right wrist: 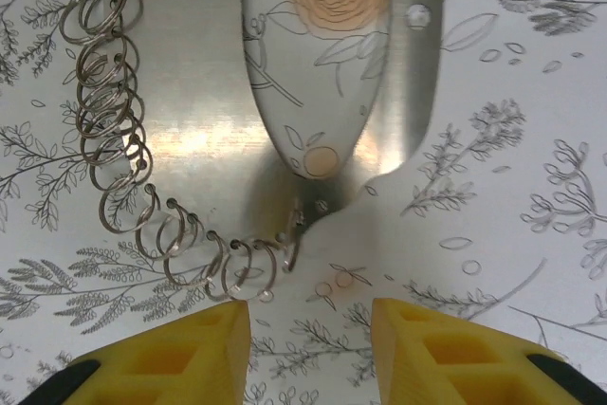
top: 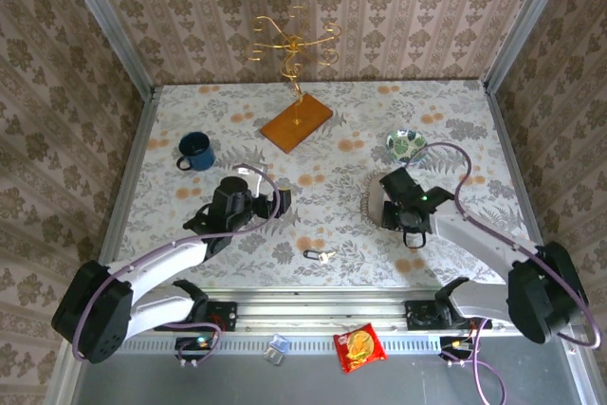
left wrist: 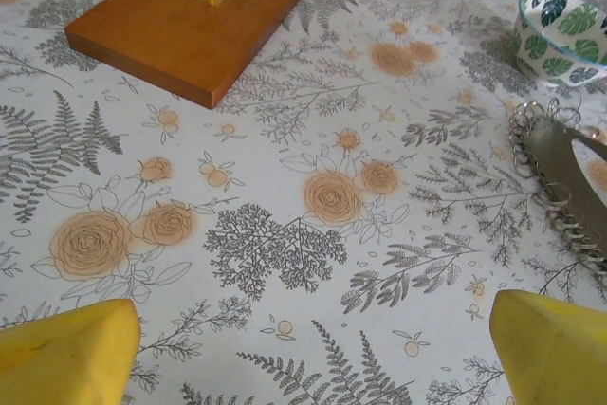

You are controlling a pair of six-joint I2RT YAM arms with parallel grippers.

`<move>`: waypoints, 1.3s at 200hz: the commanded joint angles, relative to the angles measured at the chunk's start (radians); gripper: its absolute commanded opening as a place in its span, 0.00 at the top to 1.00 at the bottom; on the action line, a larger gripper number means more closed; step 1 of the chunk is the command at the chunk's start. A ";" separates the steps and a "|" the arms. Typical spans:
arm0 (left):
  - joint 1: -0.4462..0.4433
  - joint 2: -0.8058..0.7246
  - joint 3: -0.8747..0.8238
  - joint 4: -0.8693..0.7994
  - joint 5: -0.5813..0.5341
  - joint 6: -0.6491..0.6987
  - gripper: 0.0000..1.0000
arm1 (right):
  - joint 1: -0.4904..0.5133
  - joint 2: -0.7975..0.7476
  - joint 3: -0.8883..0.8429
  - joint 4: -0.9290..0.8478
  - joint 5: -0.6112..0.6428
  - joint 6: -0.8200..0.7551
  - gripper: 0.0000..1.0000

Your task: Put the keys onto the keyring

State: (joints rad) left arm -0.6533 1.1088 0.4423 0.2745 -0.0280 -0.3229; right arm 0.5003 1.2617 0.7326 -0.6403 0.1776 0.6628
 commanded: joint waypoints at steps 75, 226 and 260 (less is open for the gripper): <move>-0.017 -0.010 0.031 0.003 -0.045 -0.032 0.05 | 0.052 0.273 0.120 -0.032 0.125 0.051 0.74; -0.019 -0.035 0.037 -0.002 -0.059 -0.014 0.05 | 0.066 0.262 0.136 -0.050 0.145 0.051 1.00; -0.018 -0.079 0.047 -0.029 -0.079 0.043 0.05 | 0.083 0.149 0.155 -0.070 0.199 -0.017 1.00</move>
State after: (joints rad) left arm -0.6628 1.0725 0.4492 0.2695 -0.0792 -0.3279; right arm 0.5671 1.5063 0.8413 -0.6651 0.2928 0.6964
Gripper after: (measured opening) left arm 0.951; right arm 0.052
